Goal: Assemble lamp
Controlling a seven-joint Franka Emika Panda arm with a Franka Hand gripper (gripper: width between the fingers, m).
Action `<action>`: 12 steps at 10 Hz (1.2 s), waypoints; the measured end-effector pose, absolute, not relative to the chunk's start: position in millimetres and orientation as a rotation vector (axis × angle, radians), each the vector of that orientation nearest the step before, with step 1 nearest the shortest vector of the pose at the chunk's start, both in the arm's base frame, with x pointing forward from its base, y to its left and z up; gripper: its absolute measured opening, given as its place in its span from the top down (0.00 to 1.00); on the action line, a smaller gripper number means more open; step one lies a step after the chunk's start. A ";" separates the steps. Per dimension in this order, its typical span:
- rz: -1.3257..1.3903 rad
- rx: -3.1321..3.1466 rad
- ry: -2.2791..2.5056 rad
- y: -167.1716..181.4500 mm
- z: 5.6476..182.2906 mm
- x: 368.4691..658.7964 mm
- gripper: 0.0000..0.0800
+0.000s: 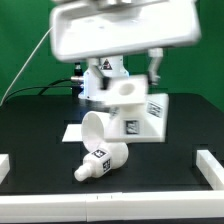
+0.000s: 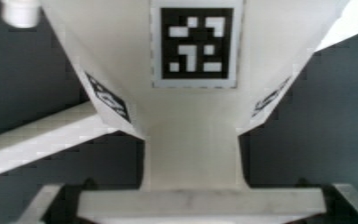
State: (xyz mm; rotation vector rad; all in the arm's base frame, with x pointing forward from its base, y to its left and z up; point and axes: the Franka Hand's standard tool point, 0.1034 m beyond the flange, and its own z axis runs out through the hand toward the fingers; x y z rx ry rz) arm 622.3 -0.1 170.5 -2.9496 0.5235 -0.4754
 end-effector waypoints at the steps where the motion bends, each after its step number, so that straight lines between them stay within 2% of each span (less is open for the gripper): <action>1: -0.591 -2.942 0.538 -4.5 171.2 624.8 0.34; 3: -0.734 -2.932 0.520 -0.2 168.8 623.9 0.34; 4: -0.718 -2.957 0.457 9.1 162.6 621.7 0.34; 7: -0.662 -3.024 0.192 65.7 140.1 621.4 0.34; 12: -0.659 -3.027 0.201 61.3 137.3 620.9 0.34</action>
Offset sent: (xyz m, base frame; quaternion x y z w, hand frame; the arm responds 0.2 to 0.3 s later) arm 0.0000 0.0000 0.0000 0.0000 0.0650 0.0000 0.9979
